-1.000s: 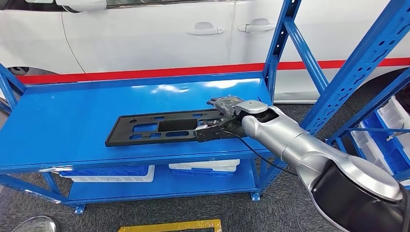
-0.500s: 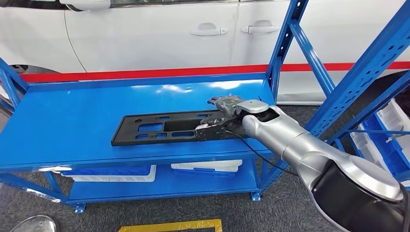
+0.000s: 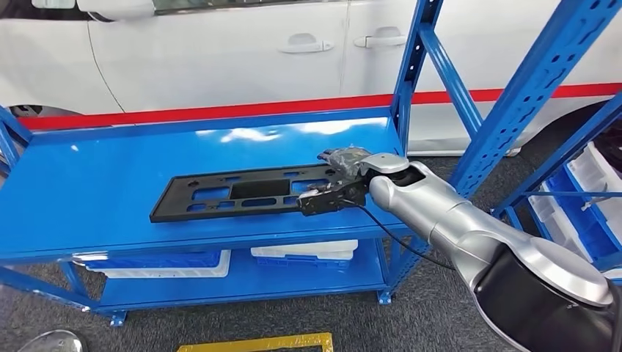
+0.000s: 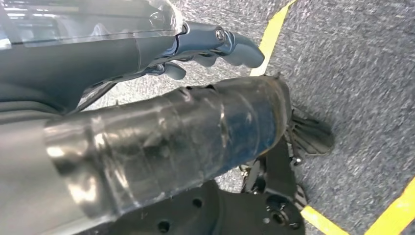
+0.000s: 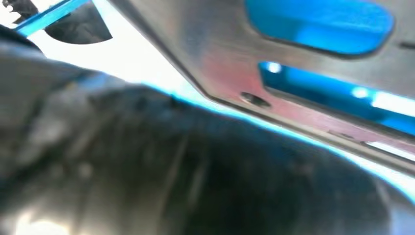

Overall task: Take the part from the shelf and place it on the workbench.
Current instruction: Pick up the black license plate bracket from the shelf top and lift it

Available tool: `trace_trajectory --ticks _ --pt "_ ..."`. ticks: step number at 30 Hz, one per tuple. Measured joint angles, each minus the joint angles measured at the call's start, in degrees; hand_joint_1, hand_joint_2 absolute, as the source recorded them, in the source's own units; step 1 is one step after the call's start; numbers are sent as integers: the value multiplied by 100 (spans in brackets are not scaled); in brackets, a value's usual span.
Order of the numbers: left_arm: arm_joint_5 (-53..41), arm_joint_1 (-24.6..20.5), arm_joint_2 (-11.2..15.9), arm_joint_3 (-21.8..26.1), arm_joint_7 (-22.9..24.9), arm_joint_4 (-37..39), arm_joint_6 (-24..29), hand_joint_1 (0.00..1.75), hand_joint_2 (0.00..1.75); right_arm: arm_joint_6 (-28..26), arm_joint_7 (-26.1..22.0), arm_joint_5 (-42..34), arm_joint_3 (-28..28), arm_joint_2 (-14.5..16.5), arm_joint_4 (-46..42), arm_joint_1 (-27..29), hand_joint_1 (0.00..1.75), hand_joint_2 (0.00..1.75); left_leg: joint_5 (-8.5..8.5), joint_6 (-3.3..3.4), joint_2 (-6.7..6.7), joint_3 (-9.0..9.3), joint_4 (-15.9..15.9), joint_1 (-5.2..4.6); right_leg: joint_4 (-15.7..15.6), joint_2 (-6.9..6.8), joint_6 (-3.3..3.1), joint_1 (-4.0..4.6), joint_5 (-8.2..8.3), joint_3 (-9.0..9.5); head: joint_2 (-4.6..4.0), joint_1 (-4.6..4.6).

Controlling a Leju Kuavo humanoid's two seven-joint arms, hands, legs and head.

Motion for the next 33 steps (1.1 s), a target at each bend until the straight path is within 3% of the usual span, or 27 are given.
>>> trace_trajectory --ticks 3,4,5,6,8,10,11,14,19,25,27,29,30,32,33 --pt "10 0 -1 3 -76 0 -9 0 0 0 -1 -3 2 8 -3 8 0 0 -516 -32 -1 -509 1074 2 -16 -10 -48 13 11 -9 0 -3" --pt "11 2 1 4 -91 0 -11 0 0 1 -1 -4 2 8 -3 18 0 0 -587 -33 -1 -650 1352 2 -15 -14 -53 24 13 -12 0 -3" --pt "11 4 2 5 -97 0 -11 0 0 2 -1 -4 2 8 -3 25 0 0 -540 -24 -1 -690 1417 1 -14 -17 -56 31 15 -13 0 -3" --pt "11 7 4 8 -98 0 -10 0 0 2 -1 -4 2 9 -3 28 0 0 -387 -9 -1 -615 1247 1 -12 -17 -57 34 17 -10 0 -3" --pt "11 11 7 19 -96 0 -8 0 0 1 -1 -3 2 9 -3 21 0 0 12 31 -1 -244 463 -2 -8 -16 -43 36 24 1 0 -3" --pt "11 7 4 33 -93 0 -8 0 0 2 -2 -4 2 8 -3 10 0 0 200 43 -9 13 -118 -14 -3 -17 -14 62 37 -14 0 0" --pt "11 4 1 37 -92 0 -8 0 0 2 -2 -4 2 7 -3 8 0 0 204 37 -14 42 -214 -22 -3 -17 -18 78 48 -26 0 2" --pt "10 1 -7 40 -91 0 -8 0 0 3 -3 -5 2 5 -3 10 0 0 237 34 -23 33 -242 -38 -45 -12 -42 88 87 -20 0 4" --pt "-2 7 -2 45 -126 0 -12 0 0 8 -3 -6 2 5 -3 7 0 0 257 89 -35 15 -240 -51 -130 -21 19 75 140 14 -1 4" --pt "53 1 -1 50 -79 0 -85 0 0 40 -3 -20 2 14 -3 10 0 0 245 197 -39 -29 -186 -119 -190 -26 184 18 194 19 -1 2" --pt "55 0 -1 51 -79 0 -86 0 0 44 -4 -28 2 19 -3 9 0 0 278 263 -37 -23 -212 -118 -210 -26 236 2 207 26 0 2" --pt "50 -2 -3 51 -78 0 -86 0 0 46 -5 -38 2 22 -3 7 0 0 345 343 -20 -3 -288 -98 -85 -26 261 -7 77 -31 -1 3" --pt "49 -1 -3 52 -79 0 -87 0 0 49 -5 -44 2 22 -2 9 0 0 373 373 -10 -1 -320 -89 154 -26 257 -4 -90 -134 -1 4" --pt "47 0 -1 53 -91 0 -95 0 0 56 -5 -54 7 21 -1 32 0 0 388 392 -1 -25 -328 -105 929 -26 239 6 -495 -464 -1 4" --pt "36 1 1 54 -95 0 -102 0 0 60 -6 -56 12 20 2 55 0 0 389 394 -1 -35 -321 -116 1277 -25 233 14 -620 -608 0 4"
